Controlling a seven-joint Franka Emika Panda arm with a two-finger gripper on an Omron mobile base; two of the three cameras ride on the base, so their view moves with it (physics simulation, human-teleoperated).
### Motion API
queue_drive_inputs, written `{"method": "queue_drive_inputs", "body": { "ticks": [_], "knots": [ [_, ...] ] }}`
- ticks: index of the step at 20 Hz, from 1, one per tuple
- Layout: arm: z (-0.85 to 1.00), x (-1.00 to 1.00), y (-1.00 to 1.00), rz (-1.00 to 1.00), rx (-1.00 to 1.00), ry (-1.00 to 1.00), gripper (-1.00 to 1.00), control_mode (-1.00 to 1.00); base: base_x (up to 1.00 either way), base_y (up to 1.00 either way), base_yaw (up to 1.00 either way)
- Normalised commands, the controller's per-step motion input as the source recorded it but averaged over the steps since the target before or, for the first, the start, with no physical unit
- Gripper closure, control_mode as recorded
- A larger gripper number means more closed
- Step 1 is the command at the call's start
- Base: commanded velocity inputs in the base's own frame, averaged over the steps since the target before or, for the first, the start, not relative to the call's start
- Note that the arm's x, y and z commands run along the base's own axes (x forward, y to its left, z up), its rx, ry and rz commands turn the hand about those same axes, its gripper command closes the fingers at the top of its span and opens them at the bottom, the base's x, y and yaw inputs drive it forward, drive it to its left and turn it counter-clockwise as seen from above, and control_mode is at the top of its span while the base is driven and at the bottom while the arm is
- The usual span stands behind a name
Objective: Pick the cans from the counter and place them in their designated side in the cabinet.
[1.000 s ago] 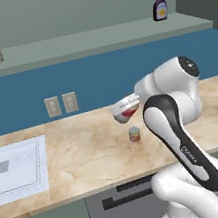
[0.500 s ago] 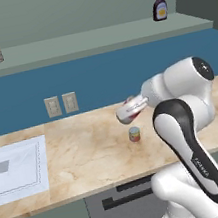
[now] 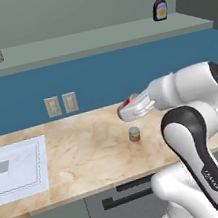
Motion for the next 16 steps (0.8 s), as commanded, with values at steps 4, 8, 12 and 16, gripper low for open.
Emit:
{"method": "queue_drive_inputs", "body": {
  "ticks": [4, 8, 12, 16],
  "knots": [
    [0.27, -0.25, -0.01, 0.07, 0.0, 0.0, 1.0, -1.0, 0.0, 0.0, 0.0],
    [0.3, -0.33, -0.01, 0.07, 0.0, -0.02, 1.0, -1.0, 0.0, 0.0, 0.0],
    [0.3, -0.32, 0.0, 0.05, 0.0, -0.11, 1.0, -1.0, 0.0, 0.0, 0.0],
    [0.28, -0.32, 0.0, 0.01, 0.0, -0.15, 1.0, -1.0, 0.0, 0.0, 0.0]
  ]
}}
